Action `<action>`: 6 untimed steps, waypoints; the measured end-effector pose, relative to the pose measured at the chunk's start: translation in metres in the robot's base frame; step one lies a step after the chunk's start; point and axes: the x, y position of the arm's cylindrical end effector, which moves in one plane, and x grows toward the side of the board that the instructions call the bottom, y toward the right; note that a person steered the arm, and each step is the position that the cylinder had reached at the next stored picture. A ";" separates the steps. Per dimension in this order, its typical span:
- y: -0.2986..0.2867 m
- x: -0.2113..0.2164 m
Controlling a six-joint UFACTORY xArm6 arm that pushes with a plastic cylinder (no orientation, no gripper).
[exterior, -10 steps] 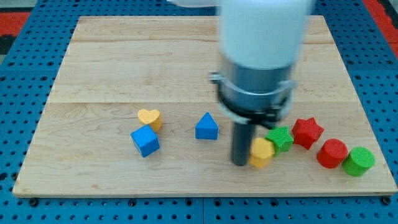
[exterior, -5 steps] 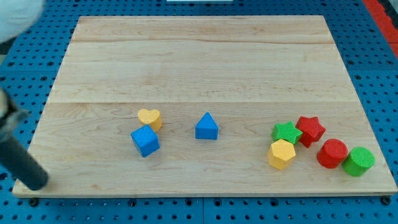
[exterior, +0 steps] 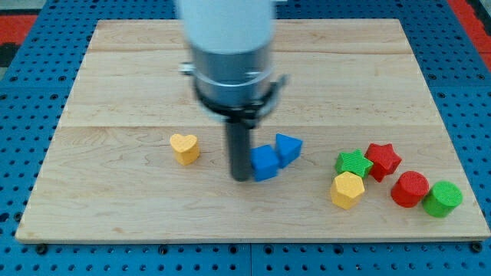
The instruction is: Move the blue cube towards the yellow hexagon
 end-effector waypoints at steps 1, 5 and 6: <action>-0.009 0.004; 0.033 -0.023; 0.036 -0.052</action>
